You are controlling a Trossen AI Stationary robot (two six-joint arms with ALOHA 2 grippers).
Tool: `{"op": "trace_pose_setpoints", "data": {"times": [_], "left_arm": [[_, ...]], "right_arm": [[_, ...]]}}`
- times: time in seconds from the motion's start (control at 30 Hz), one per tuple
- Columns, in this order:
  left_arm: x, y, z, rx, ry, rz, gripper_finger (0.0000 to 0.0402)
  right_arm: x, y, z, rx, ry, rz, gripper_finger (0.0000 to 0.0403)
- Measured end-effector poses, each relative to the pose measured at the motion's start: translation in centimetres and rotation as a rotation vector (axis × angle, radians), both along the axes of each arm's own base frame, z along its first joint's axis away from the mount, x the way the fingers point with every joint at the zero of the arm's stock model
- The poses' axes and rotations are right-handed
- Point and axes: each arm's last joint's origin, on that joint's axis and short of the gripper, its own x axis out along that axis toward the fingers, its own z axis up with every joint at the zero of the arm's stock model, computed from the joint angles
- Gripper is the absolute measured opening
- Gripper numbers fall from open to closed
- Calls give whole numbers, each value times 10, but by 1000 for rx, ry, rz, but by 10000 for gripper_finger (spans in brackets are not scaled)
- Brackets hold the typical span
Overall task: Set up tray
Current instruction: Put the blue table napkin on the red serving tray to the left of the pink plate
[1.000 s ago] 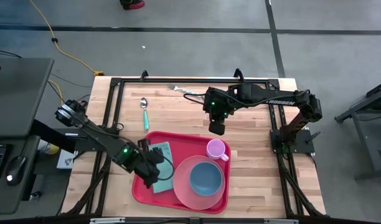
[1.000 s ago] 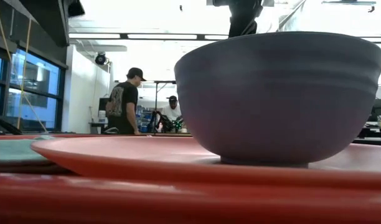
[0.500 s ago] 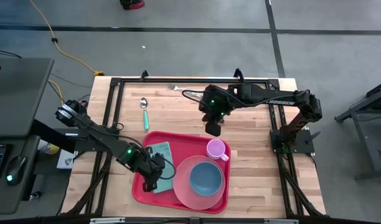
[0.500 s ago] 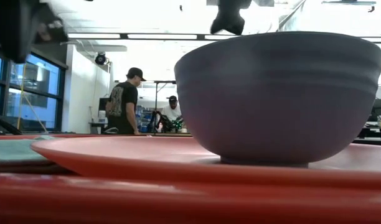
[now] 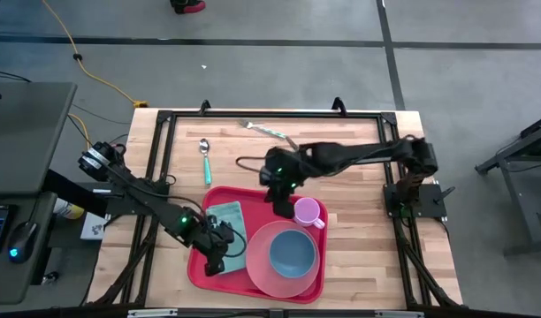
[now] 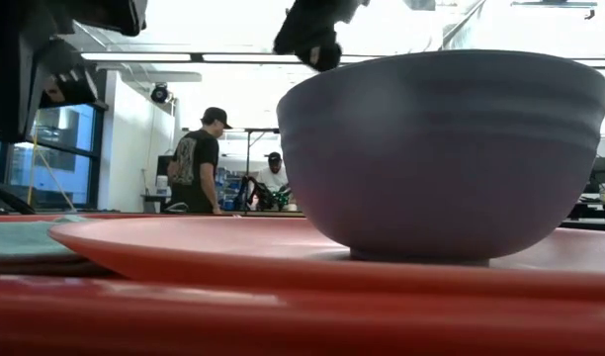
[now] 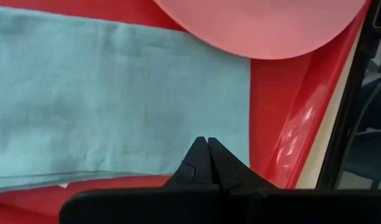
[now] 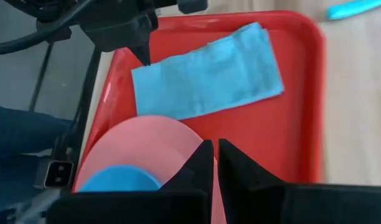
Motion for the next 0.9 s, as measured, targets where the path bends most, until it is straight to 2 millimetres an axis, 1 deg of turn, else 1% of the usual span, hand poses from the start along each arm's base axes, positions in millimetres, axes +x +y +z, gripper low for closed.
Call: {"op": "trace_pose_setpoints", "data": {"times": [0.13, 0.23, 0.33, 0.47, 0.63, 0.7, 0.8, 0.9], "left_arm": [[-13, -11, -9, -15, 26, -9, 9], [-21, -22, -17, -62, -14, -3, 9], [-25, -28, -22, -74, -79, 43, 9], [-22, -28, -23, -70, -138, 77, 9], [-17, -21, -26, -37, -141, 114, 9], [-16, -21, -28, -29, -139, 118, 8], [-13, -22, -39, -7, -103, 118, 8], [-8, -28, -47, -46, -98, 105, 8]], "right_arm": [[18, 1, -20, 47, -10, 12, 0], [28, -4, -28, 79, -44, 2, 0], [36, -9, -33, 113, -76, -4, 0], [48, -12, -48, 143, -90, -11, 0], [62, -11, -78, 195, -62, 4, 0], [66, -11, -86, 200, -59, -1, 0], [68, -12, -90, 214, -65, -5, 0], [71, -14, -87, 213, -102, -4, 0]]}}
